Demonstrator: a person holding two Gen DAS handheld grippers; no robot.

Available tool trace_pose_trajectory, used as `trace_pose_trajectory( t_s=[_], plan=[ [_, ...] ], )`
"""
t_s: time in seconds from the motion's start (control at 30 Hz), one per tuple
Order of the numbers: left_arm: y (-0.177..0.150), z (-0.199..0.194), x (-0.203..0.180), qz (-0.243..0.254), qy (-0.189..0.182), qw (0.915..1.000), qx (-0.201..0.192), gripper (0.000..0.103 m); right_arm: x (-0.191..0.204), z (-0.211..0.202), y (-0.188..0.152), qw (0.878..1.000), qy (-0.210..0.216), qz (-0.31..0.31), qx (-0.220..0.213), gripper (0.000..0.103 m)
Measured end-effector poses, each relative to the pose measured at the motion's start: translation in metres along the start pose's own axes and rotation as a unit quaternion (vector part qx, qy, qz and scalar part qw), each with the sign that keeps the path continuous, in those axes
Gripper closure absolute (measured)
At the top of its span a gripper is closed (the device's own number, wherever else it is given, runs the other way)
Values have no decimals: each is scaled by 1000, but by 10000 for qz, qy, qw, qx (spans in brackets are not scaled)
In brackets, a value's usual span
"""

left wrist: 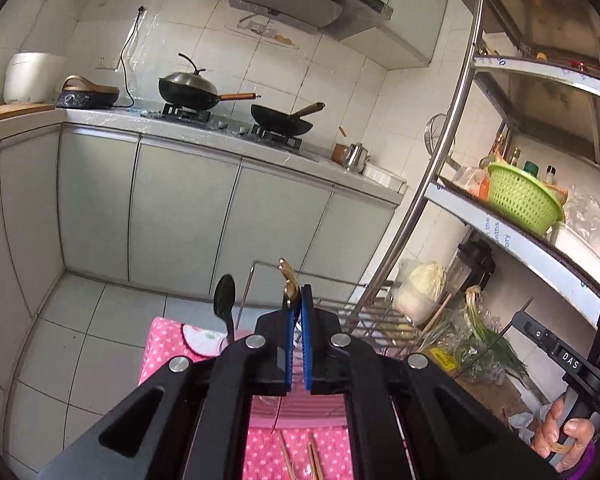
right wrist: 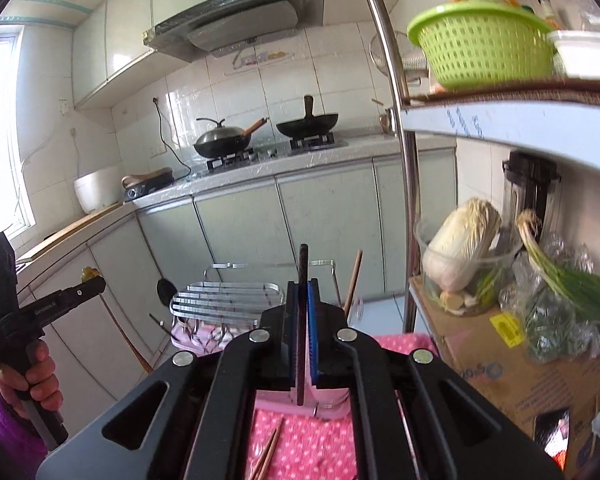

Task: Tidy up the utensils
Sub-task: 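Lift the gold spoon and dark chopstick and carry both over the pink cups, then open the left tool to drop the gold spoon into a cup while the right tool releases the chopstick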

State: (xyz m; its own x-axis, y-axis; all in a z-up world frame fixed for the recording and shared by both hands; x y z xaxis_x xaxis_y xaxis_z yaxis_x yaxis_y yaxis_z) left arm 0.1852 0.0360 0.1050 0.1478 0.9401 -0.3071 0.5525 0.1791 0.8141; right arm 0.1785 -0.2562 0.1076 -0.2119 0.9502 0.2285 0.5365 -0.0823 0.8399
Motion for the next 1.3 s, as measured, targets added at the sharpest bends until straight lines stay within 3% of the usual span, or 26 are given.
trace_pose_trajectory(
  t_s=[0.17, 0.4, 0.8, 1.3],
  plan=[
    [31, 2, -6, 55, 36, 9989, -466, 100, -3, 8, 18, 9997, -121, -71, -207, 98],
    [42, 26, -1, 270, 291, 9969, -673, 100, 1, 38, 29, 9992, -191, -253, -253, 98],
    [-4, 91, 14, 125, 305, 9994, 54, 100, -3, 79, 4, 9989, -296, -331, 128, 98],
    [-45, 113, 43, 16, 113, 9981, 605, 99, -14, 111, -56, 9965, -230, -9, 803, 98]
  ],
)
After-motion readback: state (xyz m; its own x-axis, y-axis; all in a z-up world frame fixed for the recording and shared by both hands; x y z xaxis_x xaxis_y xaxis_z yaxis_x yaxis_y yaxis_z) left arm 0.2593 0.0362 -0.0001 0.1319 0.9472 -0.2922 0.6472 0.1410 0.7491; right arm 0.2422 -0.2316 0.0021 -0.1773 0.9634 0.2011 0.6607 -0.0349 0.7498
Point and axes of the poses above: each gripper's, at about its wrist camera, not at the fingertips, and z roughly the way its jaws point, x to its left, y to its top, the point moved 9 cm from there along z, roughly the way its jaws point, and after that the axes turned 10 degrees about x, right-handed, at the moved point
